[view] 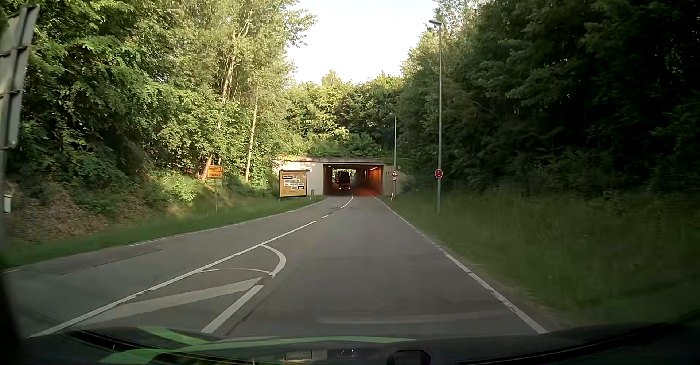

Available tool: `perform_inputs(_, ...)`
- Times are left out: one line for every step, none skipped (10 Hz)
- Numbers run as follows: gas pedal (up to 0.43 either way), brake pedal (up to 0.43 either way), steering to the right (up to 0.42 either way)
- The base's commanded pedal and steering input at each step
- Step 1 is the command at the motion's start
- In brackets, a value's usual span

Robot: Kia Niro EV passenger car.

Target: Follow the waypoints while adhering to traffic rules and regulations

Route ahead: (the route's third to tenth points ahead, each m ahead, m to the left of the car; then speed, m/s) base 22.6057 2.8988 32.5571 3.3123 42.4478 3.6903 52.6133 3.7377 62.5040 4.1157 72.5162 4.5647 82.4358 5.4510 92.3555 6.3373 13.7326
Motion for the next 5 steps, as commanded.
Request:
perform_inputs(0.087, 0.0, -0.005)
perform_inputs(0.098, 0.0, -0.005)
perform_inputs(0.098, 0.0, -0.005)
perform_inputs(0.098, 0.0, -0.006)
perform_inputs(0.098, 0.0, -0.005)
